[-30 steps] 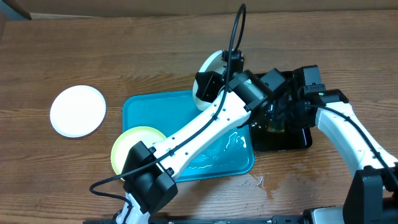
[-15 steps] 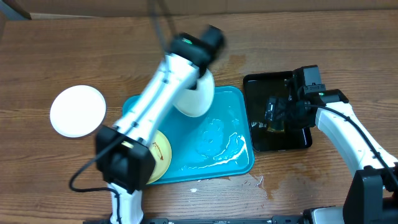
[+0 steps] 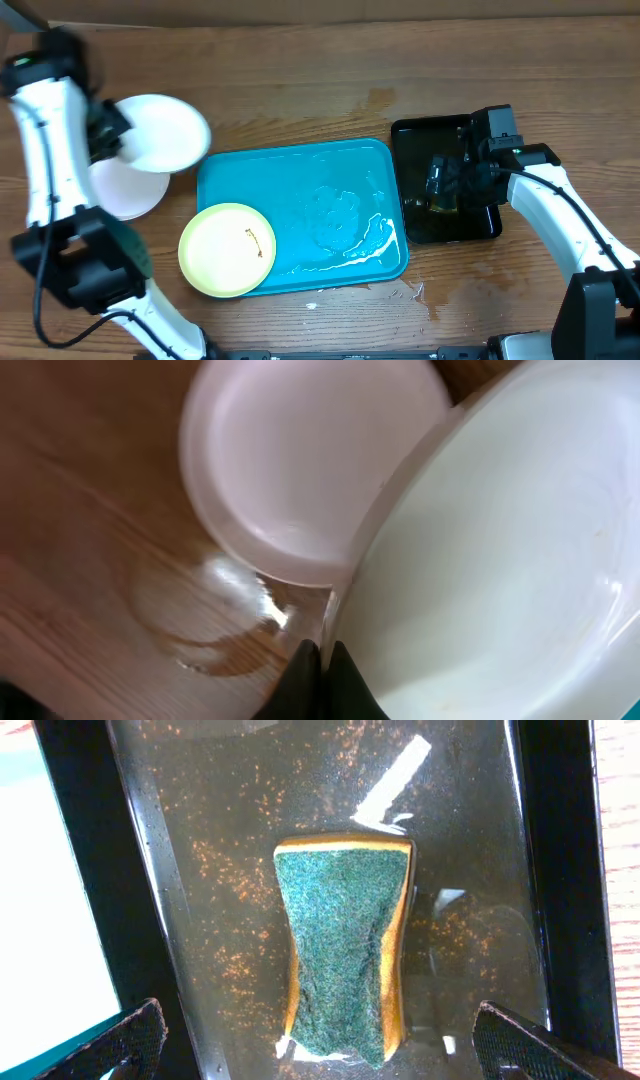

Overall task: Clean dirty plates on tray and stack at the side
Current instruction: 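Set the white plate onto the other white plate left of the tray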

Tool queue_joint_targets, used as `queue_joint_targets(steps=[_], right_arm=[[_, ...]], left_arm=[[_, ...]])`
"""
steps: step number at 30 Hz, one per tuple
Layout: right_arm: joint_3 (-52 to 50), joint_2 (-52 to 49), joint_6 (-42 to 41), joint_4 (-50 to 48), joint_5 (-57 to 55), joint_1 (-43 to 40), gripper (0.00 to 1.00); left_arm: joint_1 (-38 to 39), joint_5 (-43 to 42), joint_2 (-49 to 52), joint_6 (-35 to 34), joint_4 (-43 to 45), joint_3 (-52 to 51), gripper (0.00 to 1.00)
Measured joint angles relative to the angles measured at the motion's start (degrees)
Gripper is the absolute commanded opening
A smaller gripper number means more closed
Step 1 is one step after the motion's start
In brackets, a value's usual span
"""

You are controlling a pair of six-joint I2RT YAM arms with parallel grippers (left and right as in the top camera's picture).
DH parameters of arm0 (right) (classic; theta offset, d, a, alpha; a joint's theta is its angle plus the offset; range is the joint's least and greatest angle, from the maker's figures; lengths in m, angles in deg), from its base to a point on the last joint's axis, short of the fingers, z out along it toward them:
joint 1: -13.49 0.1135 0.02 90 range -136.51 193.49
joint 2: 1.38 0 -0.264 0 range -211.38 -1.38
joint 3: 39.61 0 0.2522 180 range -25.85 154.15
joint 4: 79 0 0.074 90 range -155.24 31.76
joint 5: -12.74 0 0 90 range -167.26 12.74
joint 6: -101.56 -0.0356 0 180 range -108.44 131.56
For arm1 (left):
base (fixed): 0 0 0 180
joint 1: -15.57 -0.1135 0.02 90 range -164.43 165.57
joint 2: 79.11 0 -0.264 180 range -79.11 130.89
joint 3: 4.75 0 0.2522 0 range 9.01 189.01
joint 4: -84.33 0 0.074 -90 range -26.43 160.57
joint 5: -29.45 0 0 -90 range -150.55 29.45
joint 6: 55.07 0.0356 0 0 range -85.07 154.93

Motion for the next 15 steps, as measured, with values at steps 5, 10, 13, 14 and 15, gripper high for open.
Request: queue_joint_targets(steps=[5,10,13,14,15], right_arm=[[0.0,0.0,0.0,-0.3,0.0,0.0,1.0],[0.0,0.0,0.0,-0.3,0.0,0.0,1.0],[0.0,0.0,0.0,-0.3,0.0,0.0,1.0],[0.0,0.0,0.0,-0.3,0.0,0.0,1.0],[0.0,0.0,0.0,-0.3,0.0,0.0,1.0]], left_arm=[[-9.7,-0.5,0.0,0.0,0.5,0.0,0.04],[-16.6,-1.2,0.0,-0.1,1.6,0.0,0.04],[-17.9,-1.5,-0.1,-0.1,3.3,-1.0,0.04],[-17.9,-1.6,-0.2,-0.1,4.0,-1.7,0.04],[-17.8,-1.8,-0.4,-0.1,4.8,-3.0,0.04]])
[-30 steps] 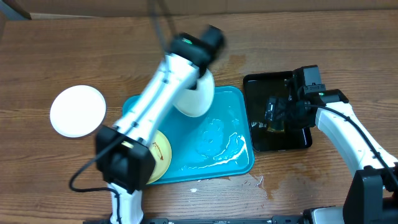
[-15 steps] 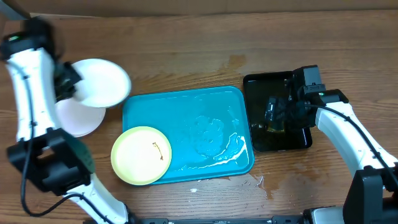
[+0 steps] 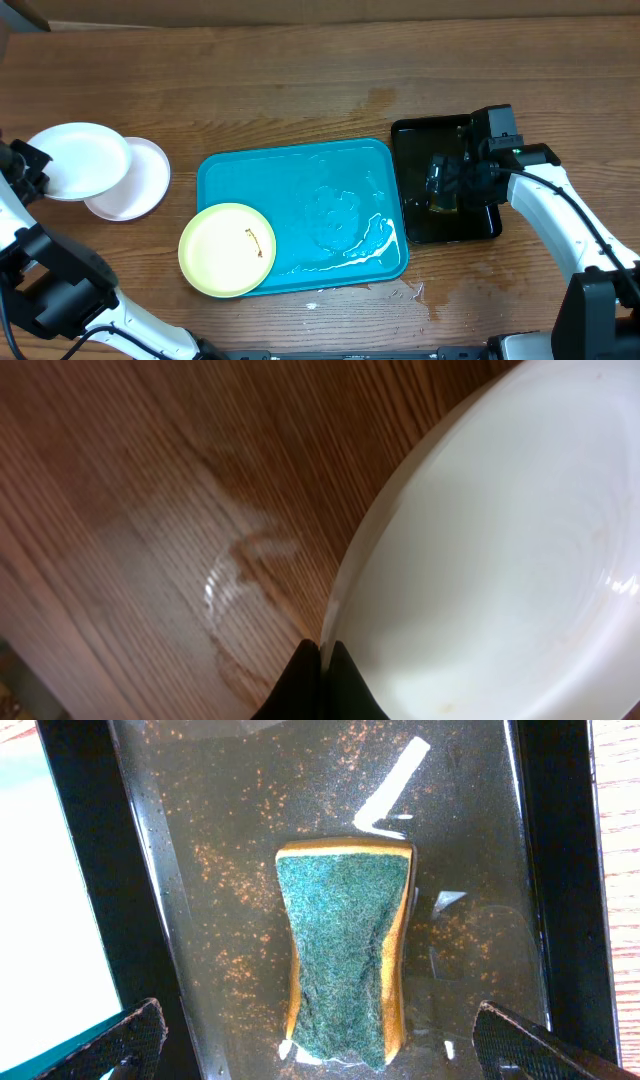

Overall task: Clean dirty plates on tray and stack at the side
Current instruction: 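Set the white plate onto the other white plate left of the tray, then move the left gripper to the yellow plate's rim and grasp it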

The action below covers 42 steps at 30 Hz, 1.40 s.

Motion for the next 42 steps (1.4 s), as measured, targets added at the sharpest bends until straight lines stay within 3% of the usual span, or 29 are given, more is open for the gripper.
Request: queue_joint_targets(steps=[7,9,10,11,13,16,27,34,42], right_arm=[[0.0,0.0,0.0,0.0,0.0,0.0,1.0],[0.0,0.0,0.0,0.0,0.0,0.0,1.0],[0.0,0.0,0.0,0.0,0.0,0.0,1.0],[0.0,0.0,0.0,0.0,0.0,0.0,1.0],[0.0,0.0,0.0,0.0,0.0,0.0,1.0],[0.0,0.0,0.0,0.0,0.0,0.0,1.0],[0.0,0.0,0.0,0.0,0.0,0.0,1.0],[0.0,0.0,0.0,0.0,0.0,0.0,1.0],[0.0,0.0,0.0,0.0,0.0,0.0,1.0]], left_arm=[[0.7,-0.4,-0.2,0.0,4.8,-9.2,0.08],[0.7,-0.8,-0.2,0.0,5.9,-10.8,0.31],[0.7,-1.0,-0.2,-0.3,6.4,-11.2,0.54],[0.7,-1.4,-0.2,-0.2,6.8,-11.4,0.69],[0.7,-2.3,-0.2,0.0,7.3,-11.5,0.78],[0.7,-4.5,-0.2,0.3,7.7,-11.6,0.8],[3.8,-14.6,-0.2,5.6,3.3,-11.6,0.66],[14.2,-14.0,-0.2,8.3,-3.3,-11.8,0.66],[28.7,-5.8,-0.6,9.0,-5.9,-18.3,0.63]])
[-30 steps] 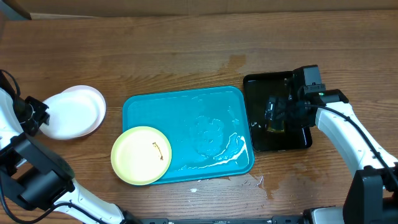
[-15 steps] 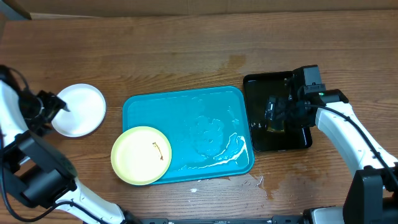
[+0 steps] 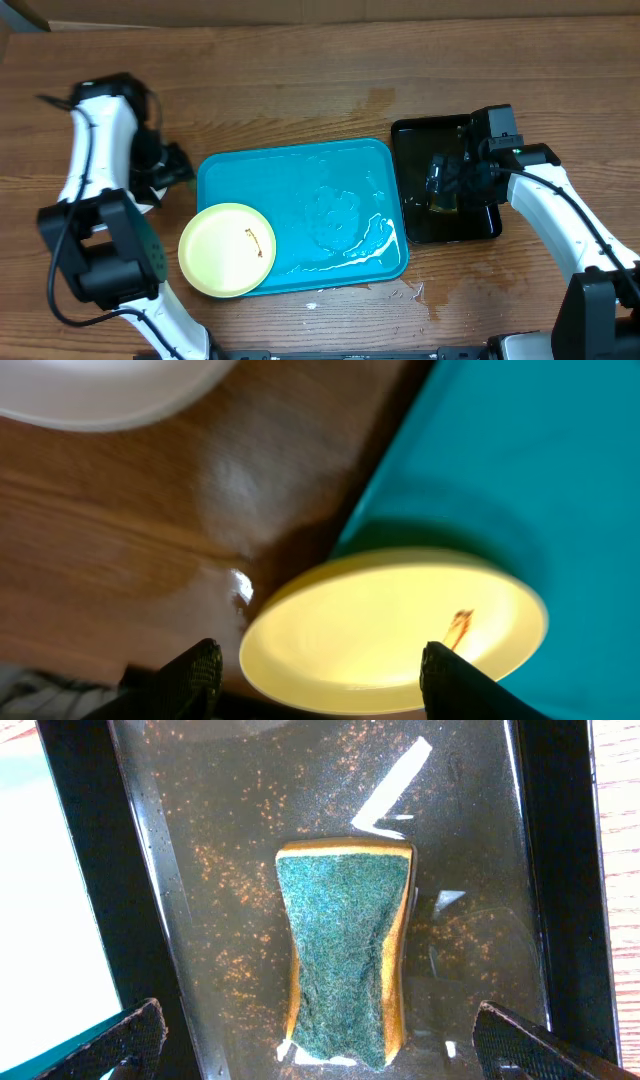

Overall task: Clean dirty plates on tray and stack at the side
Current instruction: 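Move the left gripper to the yellow plate's rim and grasp it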

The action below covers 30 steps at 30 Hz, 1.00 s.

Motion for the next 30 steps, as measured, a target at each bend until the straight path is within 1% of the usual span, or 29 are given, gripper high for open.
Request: queue_joint_targets(steps=[1,5,6,7,9,10,15,19,21,25,28,30], right_arm=[[0.0,0.0,0.0,0.0,0.0,0.0,1.0],[0.0,0.0,0.0,0.0,0.0,0.0,1.0],[0.0,0.0,0.0,0.0,0.0,0.0,1.0],[0.0,0.0,0.0,0.0,0.0,0.0,1.0],[0.0,0.0,0.0,0.0,0.0,0.0,1.0],[0.0,0.0,0.0,0.0,0.0,0.0,1.0],[0.0,0.0,0.0,0.0,0.0,0.0,1.0],[0.0,0.0,0.0,0.0,0.0,0.0,1.0],[0.0,0.0,0.0,0.0,0.0,0.0,1.0],[0.0,0.0,0.0,0.0,0.0,0.0,1.0],[0.0,0.0,0.0,0.0,0.0,0.0,1.0],[0.0,0.0,0.0,0.0,0.0,0.0,1.0]], left_arm=[[1.0,0.6,0.0,0.0,-0.5,-1.1,0.63],[2.3,2.2,-0.1,-0.1,-0.9,-4.9,0.5],[2.3,2.4,-0.1,0.0,-1.2,-5.6,0.48],[2.3,2.6,-0.1,0.0,-1.6,-5.9,0.49],[2.3,3.1,-0.1,-0.1,-2.7,-6.1,0.58],[2.3,3.5,-0.1,-0.3,-3.5,-6.1,0.58],[2.3,5.8,-0.1,-1.8,-7.3,-6.3,0.48],[2.3,7.7,-0.2,-3.5,-7.3,-7.1,0.49],[2.3,8.2,-0.5,-4.0,-6.6,-8.7,0.52],[2.3,8.7,-0.5,-5.0,-3.3,-13.5,0.51],[1.9,8.8,-0.5,-5.3,-0.7,-16.1,0.47],[1.5,8.8,-0.5,-5.6,1.0,-17.0,0.42]])
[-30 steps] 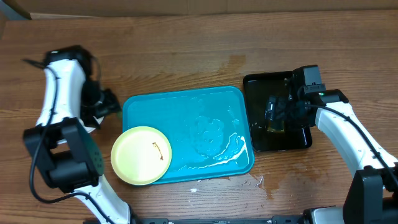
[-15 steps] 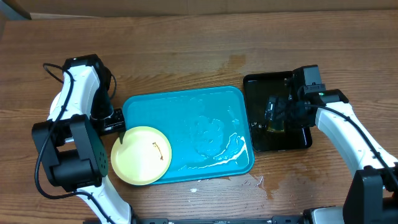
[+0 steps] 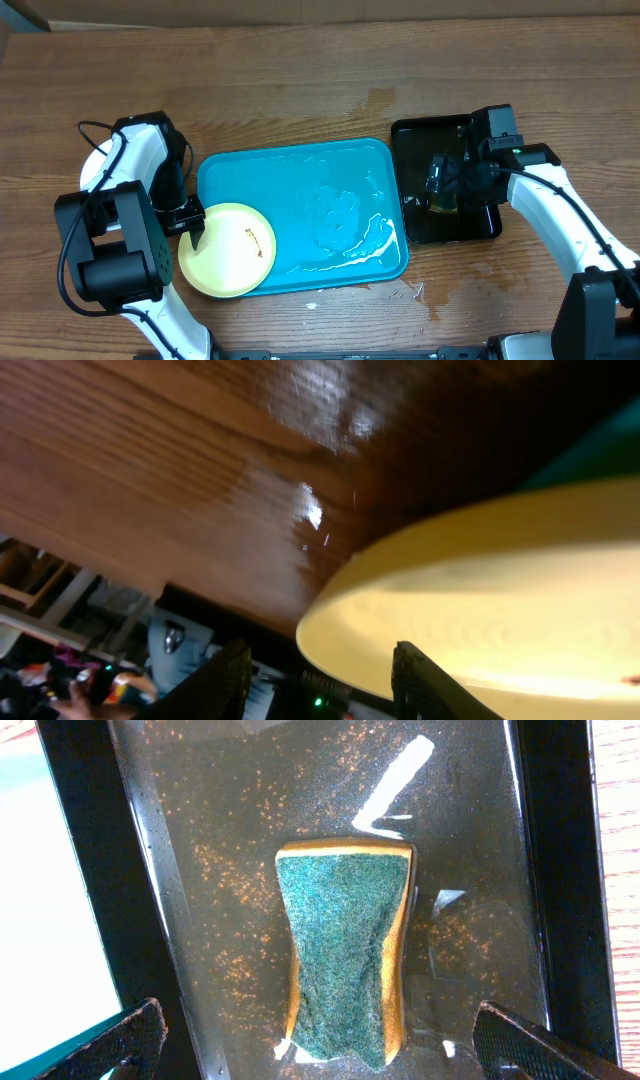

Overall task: Clean dirty plates on tray and stack at the side
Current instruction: 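Move the left gripper to the yellow plate's rim and grasp it, then drag the yellow plate rightward to the tray center with the left gripper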

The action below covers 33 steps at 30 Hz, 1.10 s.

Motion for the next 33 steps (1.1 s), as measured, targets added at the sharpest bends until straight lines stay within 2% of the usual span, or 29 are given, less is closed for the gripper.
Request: queue_joint_targets(steps=[3,6,10,18,22,25,33], right_arm=[[0.0,0.0,0.0,0.0,0.0,0.0,1.0],[0.0,0.0,0.0,0.0,0.0,0.0,1.0],[0.0,0.0,0.0,0.0,0.0,0.0,1.0],[0.0,0.0,0.0,0.0,0.0,0.0,1.0],[0.0,0.0,0.0,0.0,0.0,0.0,1.0],[0.0,0.0,0.0,0.0,0.0,0.0,1.0],[0.0,0.0,0.0,0.0,0.0,0.0,1.0]], left_arm=[[-0.5,0.0,0.0,-0.8,3.5,-0.9,0.38],[-0.6,-0.2,-0.2,-0.9,6.6,-2.7,0.28],[-0.6,-2.6,-0.2,-0.6,7.9,-4.4,0.21],[-0.6,-15.8,-0.2,4.3,10.9,-4.5,0.13],[0.3,-25.6,-0.3,6.6,15.8,-4.6,0.14],[2.9,-29.7,-0.3,6.9,20.0,-4.6,0.17],[13.2,-33.9,-0.3,6.9,29.8,-4.6,0.25]])
